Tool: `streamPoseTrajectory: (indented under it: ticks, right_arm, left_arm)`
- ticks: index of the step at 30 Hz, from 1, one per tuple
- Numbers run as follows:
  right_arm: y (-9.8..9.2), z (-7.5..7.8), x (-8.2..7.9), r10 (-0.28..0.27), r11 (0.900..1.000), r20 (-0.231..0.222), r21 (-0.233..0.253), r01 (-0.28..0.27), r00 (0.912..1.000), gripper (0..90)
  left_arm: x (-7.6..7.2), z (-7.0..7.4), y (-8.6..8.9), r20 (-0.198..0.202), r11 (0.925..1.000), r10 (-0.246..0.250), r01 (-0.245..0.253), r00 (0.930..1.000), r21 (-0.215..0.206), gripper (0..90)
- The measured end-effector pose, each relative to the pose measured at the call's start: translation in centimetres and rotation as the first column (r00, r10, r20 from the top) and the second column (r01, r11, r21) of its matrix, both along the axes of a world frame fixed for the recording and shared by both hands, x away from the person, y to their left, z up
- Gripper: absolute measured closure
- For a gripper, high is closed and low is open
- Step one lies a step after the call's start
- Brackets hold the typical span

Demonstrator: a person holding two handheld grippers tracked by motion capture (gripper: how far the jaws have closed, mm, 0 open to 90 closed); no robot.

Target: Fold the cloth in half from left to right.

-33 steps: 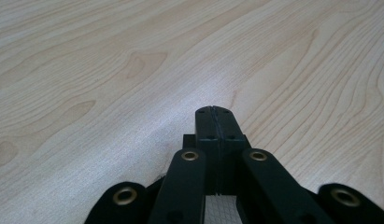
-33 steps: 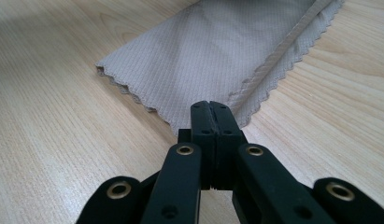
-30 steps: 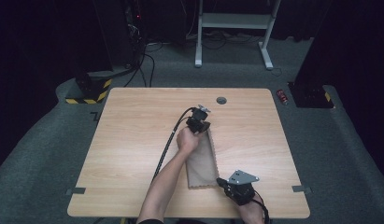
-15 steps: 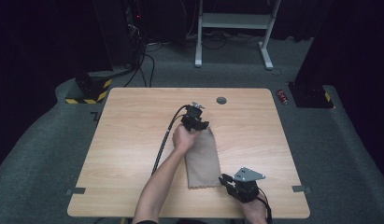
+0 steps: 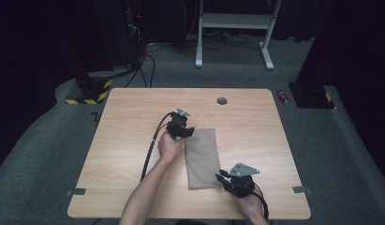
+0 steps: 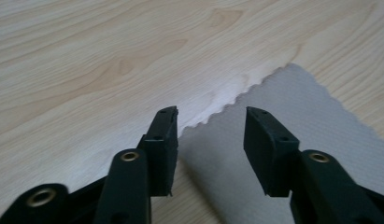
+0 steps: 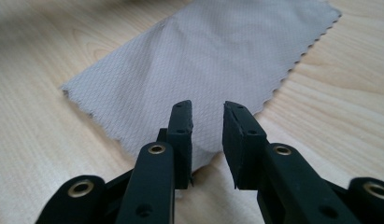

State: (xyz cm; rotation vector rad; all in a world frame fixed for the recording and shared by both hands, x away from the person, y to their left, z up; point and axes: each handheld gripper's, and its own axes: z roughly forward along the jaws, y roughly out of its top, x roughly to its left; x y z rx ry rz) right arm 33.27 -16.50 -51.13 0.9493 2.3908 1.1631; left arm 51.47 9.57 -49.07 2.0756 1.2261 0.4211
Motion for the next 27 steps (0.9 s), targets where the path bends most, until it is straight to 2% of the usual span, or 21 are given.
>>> streamPoseTrajectory:
  ticks: [2,5,9,10,13,17,24,25,27]
  right_arm:
    - [-0.2,0.2,0.3,-0.011,1.0,0.004,0.003,0.011,0.9999,73.0]
    - [-0.2,0.2,0.4,-0.015,1.0,0.001,-0.003,0.015,0.9999,73.0]
    - [0.0,-0.1,0.7,-0.01,1.0,-0.005,-0.02,0.01,0.9999,73.0]
    - [0.1,-0.2,0.7,-0.011,1.0,-0.009,-0.023,0.01,0.9999,73.0]
    - [0.1,-0.2,0.8,-0.008,1.0,-0.01,-0.025,0.008,0.9999,73.1]
    - [-0.1,-0.2,0.9,-0.015,1.0,-0.01,-0.027,0.014,0.9998,73.3]
    - [-0.2,-0.2,1.2,-0.014,1.0,-0.011,-0.024,0.014,0.9998,73.3]
    - [-0.1,-0.2,1.3,-0.007,1.0,-0.014,-0.029,0.007,0.9999,73.1]
    - [0.0,-0.3,1.3,-0.006,1.0,-0.015,-0.031,0.005,0.9999,72.9]
  left_arm:
    - [0.1,-0.5,0.1,-0.013,0.9999,0.012,-0.012,0.9998,0.001,62.9]
    - [0.2,-0.7,0.0,-0.01,0.9998,0.007,-0.007,0.9999,0.017,64.7]
    - [0.2,-1.1,-0.4,-0.005,0.999,-0.007,0.007,1.0,0.043,71.6]
    - [0.3,-1.3,-0.5,-0.014,0.9988,-0.015,0.016,0.9998,0.045,78.7]
    - [0.3,-1.4,-0.5,-0.017,0.9982,-0.013,0.014,0.9998,0.058,89.0]
    - [0.4,-1.6,-0.6,-0.023,0.996,-0.016,0.018,0.9996,0.088,89.8]
    - [0.6,-1.5,0.0,-0.03,0.9957,0.015,-0.012,0.9994,0.091,88.9]
    - [0.5,-1.6,0.2,-0.03,0.9958,0.007,-0.004,0.9995,0.091,87.5]
    - [0.5,-1.7,0.3,-0.021,0.9948,0.001,0.001,0.9998,0.102,78.1]
